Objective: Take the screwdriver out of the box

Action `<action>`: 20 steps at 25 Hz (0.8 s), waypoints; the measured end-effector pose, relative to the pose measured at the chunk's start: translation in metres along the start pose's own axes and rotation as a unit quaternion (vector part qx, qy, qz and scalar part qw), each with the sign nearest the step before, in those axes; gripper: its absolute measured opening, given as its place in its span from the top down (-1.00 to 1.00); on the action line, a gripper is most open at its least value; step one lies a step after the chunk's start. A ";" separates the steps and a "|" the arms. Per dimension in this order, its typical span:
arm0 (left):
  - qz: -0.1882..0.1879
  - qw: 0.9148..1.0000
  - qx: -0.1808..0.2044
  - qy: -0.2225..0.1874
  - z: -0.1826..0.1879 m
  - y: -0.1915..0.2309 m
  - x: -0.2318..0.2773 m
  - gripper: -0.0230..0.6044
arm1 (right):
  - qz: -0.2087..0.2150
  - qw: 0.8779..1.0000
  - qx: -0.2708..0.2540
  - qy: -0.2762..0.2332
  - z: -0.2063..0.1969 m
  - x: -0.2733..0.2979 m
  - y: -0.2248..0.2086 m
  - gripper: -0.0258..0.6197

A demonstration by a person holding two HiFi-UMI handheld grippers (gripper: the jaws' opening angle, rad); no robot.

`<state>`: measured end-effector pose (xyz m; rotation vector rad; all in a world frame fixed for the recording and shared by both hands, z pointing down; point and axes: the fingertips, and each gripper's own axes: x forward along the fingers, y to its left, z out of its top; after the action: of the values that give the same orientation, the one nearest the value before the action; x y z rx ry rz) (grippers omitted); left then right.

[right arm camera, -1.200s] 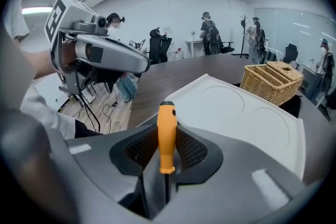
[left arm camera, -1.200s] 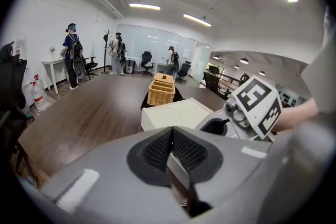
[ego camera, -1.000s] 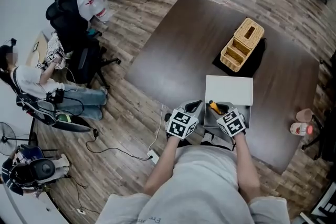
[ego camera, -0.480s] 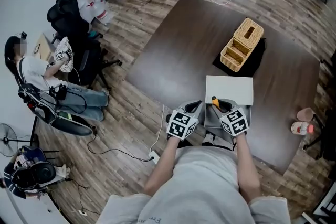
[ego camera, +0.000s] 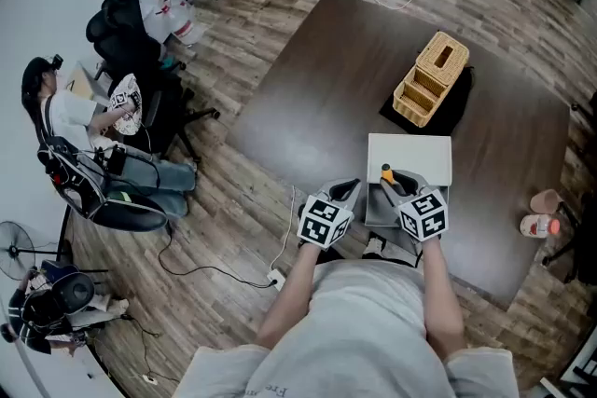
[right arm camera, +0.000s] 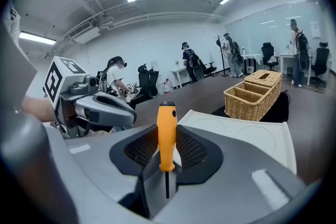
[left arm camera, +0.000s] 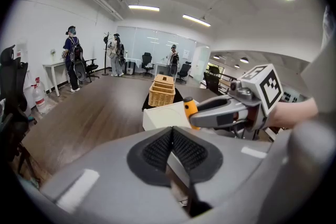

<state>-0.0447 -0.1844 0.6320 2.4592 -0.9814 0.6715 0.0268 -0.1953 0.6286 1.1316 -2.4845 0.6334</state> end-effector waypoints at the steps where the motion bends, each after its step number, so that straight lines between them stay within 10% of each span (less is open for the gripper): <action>1: 0.000 1.000 -0.001 0.000 -0.001 0.000 0.000 0.76 | -0.001 1.000 0.001 -0.003 0.001 0.000 0.000 0.59; 20: -0.042 0.999 -0.010 0.001 -0.005 0.004 -0.016 0.76 | -0.109 0.990 0.066 -0.057 -0.006 -0.027 -0.006 0.59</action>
<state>-0.0590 -0.1767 0.6275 2.4669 -0.8744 0.6342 0.0493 -0.1786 0.6224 1.5050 -2.3934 0.6945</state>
